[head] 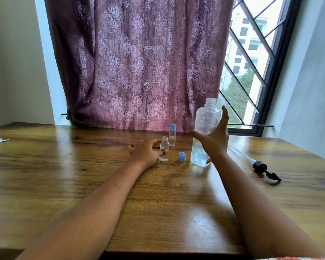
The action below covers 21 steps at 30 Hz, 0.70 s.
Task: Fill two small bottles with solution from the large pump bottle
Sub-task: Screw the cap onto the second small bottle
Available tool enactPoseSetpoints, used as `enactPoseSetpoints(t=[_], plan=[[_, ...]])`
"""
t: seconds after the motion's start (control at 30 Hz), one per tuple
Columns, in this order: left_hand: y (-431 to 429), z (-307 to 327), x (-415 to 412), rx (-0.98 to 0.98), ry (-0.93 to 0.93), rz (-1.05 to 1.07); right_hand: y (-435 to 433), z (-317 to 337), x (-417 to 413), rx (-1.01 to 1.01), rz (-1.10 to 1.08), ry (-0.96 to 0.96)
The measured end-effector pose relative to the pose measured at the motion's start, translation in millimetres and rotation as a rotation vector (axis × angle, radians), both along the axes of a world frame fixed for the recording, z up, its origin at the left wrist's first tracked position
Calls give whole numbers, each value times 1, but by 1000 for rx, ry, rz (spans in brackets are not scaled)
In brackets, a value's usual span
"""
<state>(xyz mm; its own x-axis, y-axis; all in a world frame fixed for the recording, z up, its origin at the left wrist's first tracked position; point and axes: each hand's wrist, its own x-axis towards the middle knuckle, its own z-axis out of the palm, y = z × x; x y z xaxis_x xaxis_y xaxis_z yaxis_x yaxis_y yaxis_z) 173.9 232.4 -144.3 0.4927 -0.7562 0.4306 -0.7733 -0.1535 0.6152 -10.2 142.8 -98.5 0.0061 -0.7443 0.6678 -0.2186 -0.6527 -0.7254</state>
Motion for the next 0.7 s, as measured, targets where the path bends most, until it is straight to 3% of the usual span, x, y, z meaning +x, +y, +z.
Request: enactPoseSetpoints(t=[0.27, 0.33, 0.43, 0.53, 0.63, 0.7], plan=[[1, 0, -1, -2, 12, -10, -1, 1, -4, 47, 122, -69], [1, 0, -1, -11, 24, -18, 8, 7, -3, -101, -54, -42], [2, 0, -2, -14, 19, -12, 26, 15, 4, -477, -302, 120], [2, 1, -3, -13, 7, -11, 38, 14, 23, -684, -210, 257], [1, 2, -3, -13, 33, -34, 40, 3, 37, -455, 130, 336], [2, 2, -2, -8, 59, -52, 34, -5, 37, -263, 161, 496]])
